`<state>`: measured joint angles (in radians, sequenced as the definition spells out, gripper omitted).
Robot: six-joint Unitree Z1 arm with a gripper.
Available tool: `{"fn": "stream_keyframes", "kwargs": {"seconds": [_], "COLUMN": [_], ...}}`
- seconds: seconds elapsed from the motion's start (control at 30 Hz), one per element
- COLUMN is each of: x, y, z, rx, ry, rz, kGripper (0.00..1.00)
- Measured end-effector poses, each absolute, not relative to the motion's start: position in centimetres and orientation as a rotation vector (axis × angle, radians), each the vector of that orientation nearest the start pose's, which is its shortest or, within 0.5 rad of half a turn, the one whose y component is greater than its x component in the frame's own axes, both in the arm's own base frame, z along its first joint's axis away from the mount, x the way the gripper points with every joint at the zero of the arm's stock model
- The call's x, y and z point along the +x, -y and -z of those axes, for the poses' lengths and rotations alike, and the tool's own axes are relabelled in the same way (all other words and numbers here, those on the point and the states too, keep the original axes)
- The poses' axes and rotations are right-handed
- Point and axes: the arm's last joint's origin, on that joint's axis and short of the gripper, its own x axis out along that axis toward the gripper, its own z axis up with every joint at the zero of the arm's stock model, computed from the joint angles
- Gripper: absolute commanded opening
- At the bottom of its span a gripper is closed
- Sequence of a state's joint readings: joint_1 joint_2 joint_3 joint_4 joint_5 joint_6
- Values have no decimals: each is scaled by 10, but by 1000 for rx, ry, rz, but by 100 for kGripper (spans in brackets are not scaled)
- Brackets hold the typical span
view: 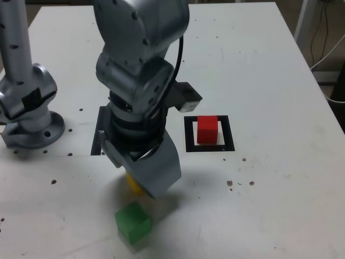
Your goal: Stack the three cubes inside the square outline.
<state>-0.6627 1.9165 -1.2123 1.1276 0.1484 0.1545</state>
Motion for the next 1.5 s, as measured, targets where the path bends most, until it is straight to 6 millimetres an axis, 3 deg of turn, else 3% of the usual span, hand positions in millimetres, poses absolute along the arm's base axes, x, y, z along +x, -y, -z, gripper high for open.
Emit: {"fn": "stream_keyframes", "kwargs": {"seconds": [0.27,0.57,0.7,1.5], "x": [233,232,233,233], "y": [177,177,181,183], "z": [-212,-209,-211,-212], "rx": [838,808,814,823], "ry": [-1687,-1695,-1671,-1669], "rz": [498,444,434,430], "kGripper": [84,50,40,36]}}
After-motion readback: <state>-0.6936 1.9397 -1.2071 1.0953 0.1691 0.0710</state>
